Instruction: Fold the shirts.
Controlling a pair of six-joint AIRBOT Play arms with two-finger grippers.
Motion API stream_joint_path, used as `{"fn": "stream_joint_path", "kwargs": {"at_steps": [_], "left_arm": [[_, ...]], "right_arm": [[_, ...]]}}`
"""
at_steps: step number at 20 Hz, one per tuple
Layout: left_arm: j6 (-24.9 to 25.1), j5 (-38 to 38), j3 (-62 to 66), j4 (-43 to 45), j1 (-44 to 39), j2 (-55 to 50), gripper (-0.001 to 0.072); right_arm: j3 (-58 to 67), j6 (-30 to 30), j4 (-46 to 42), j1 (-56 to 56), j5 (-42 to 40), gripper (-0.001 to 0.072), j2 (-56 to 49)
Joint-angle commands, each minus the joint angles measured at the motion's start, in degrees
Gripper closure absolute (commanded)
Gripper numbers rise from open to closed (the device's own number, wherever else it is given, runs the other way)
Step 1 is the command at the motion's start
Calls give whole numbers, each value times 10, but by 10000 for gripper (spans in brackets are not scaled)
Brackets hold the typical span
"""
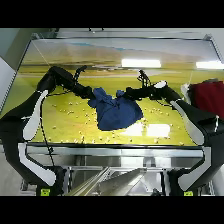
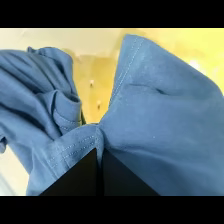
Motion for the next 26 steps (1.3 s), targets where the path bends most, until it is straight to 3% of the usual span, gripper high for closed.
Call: {"fn": "stream_joint_path", "kwargs": {"at_steps": [1, 5, 11, 14, 17, 19, 21, 26], "left_arm": [[3, 22, 0, -19, 19, 11, 696], [11, 71, 0, -81, 76, 96, 695], [-32, 98, 0, -90, 160, 321, 696], [-49, 84, 0, -90, 180, 454, 696], [-49, 6, 0, -79, 180, 599, 695], [-54, -74, 0, -11, 180, 674, 696], [-90, -109, 0, 66, 180, 708, 697], [-58, -61, 0, 62, 137, 574, 697]], "right_arm": [[0, 0, -3, 10, 0, 695, 14], [0, -18, -21, -19, 16, 696, 144], [0, -13, -131, -87, 9, 696, 478], [0, -13, -168, -89, 9, 695, 626], [0, -15, -176, -89, -2, 696, 740], [0, -15, -199, -89, -21, 695, 783], [-1, -7, -215, -89, -15, 696, 787], [-40, 5, -223, -89, 50, 696, 680]]}}
